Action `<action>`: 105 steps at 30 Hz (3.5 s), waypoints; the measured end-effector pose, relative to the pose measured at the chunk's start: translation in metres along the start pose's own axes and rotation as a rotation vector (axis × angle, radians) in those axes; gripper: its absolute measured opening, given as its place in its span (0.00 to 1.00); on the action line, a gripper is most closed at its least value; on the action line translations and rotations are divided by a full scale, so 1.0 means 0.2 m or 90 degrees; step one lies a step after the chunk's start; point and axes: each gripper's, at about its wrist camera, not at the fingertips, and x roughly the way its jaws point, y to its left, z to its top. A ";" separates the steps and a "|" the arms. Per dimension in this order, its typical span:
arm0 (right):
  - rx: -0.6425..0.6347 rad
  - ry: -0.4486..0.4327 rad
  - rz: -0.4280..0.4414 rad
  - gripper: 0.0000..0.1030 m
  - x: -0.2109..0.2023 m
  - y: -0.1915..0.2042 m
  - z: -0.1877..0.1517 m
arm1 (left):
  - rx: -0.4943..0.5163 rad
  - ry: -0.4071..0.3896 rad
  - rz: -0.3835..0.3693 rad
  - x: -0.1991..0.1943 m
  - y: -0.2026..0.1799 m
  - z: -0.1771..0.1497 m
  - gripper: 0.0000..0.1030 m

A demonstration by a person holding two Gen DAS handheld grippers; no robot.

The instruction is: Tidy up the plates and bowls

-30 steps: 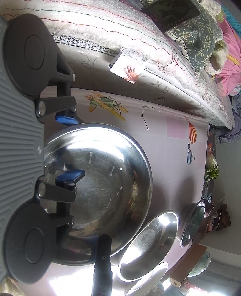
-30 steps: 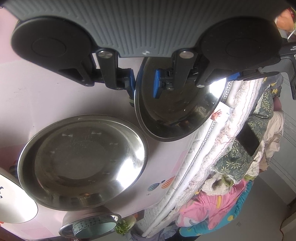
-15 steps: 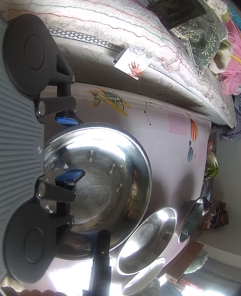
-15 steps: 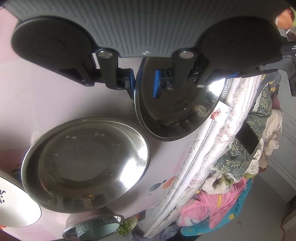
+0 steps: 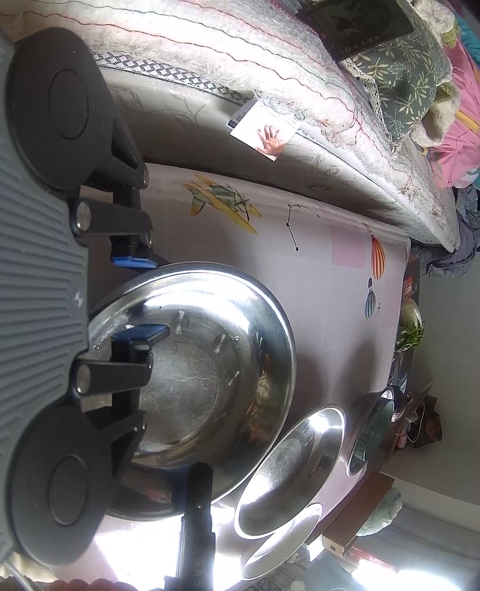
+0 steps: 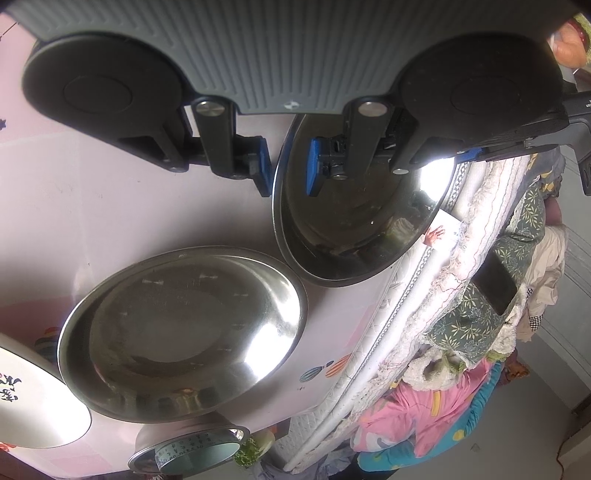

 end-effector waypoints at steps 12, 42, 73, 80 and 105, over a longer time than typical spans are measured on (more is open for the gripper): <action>-0.035 -0.014 -0.020 0.16 -0.01 0.03 -0.04 | -0.018 -0.039 0.000 0.00 0.04 -0.03 0.16; -0.028 -0.021 -0.022 0.15 -0.02 0.02 -0.04 | 0.024 -0.024 0.027 0.03 -0.05 -0.02 0.27; -0.022 -0.027 -0.023 0.15 -0.04 0.01 -0.05 | 0.020 -0.024 0.026 0.03 -0.05 -0.02 0.27; -0.021 -0.028 -0.023 0.15 -0.05 0.01 -0.05 | 0.020 -0.024 0.026 0.03 -0.05 -0.02 0.27; -0.021 -0.028 -0.023 0.15 -0.05 0.01 -0.06 | 0.019 -0.023 0.025 0.02 -0.05 -0.03 0.29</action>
